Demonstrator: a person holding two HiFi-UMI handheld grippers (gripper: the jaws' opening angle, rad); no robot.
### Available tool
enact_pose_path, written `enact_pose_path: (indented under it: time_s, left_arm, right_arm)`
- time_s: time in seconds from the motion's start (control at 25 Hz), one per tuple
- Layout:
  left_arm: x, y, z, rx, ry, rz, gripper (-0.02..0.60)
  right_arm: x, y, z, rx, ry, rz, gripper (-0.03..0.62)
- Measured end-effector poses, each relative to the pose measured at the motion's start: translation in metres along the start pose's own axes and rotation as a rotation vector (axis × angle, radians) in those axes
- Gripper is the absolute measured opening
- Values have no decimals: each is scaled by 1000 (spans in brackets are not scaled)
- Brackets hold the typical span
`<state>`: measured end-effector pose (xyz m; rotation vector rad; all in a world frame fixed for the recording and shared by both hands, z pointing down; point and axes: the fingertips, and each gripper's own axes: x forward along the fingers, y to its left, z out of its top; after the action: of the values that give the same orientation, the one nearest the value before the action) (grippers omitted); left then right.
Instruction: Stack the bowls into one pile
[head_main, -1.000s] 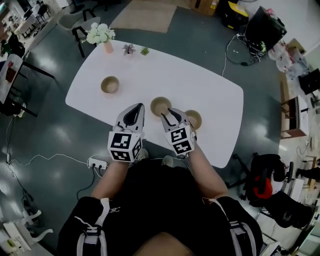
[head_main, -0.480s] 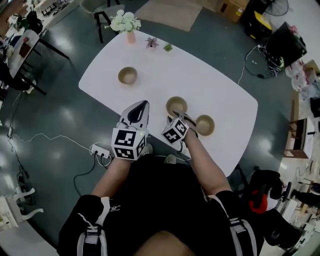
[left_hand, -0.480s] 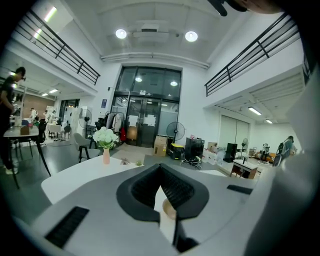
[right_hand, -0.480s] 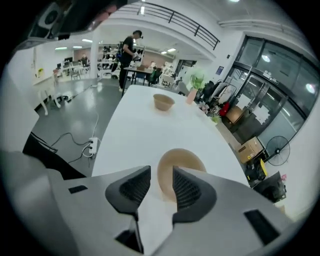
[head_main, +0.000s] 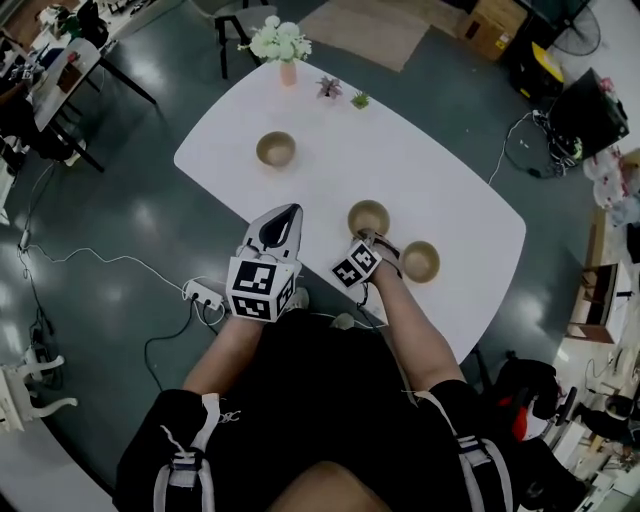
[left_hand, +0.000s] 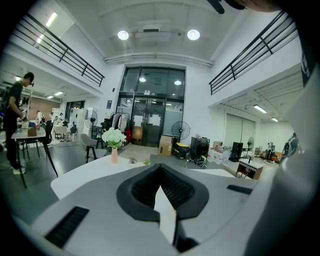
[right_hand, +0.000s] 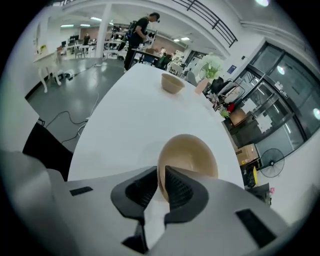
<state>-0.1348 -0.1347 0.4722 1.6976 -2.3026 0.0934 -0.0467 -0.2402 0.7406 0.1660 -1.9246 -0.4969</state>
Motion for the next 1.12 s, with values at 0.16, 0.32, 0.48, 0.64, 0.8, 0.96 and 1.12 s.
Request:
enact_pose_path:
  time_s: [0.16,0.32,0.48,0.64,0.8,0.96,1.12]
  left_arm:
    - [2,5,0,-7,1,-1,12]
    - [6,0,5,1,-6,-24,12]
    - [9,-5,9,1,-11,-51,12]
    - [16,-8,12,1,-14,-77,12]
    - [24,-18,13,15,-13,-117,12]
    - [32,-37,14,32,-6,-178,12]
    - [44,-54,13,45,2,-241,12]
  right_arm:
    - [-2,-3,7,-16,-4,-13,41]
    - [-14,-2,13,-64,-26,-31,38]
    - [-31,-8,20,-62,-51,-71,37]
    - [-45,-21,17,-17,-61,-110,37]
    - [-61,-37,3,39,-51,-150,38]
    - [-80,-49,-23,111,-20,-186,38]
    - [-90,-59,-53,175,27,-223,38]
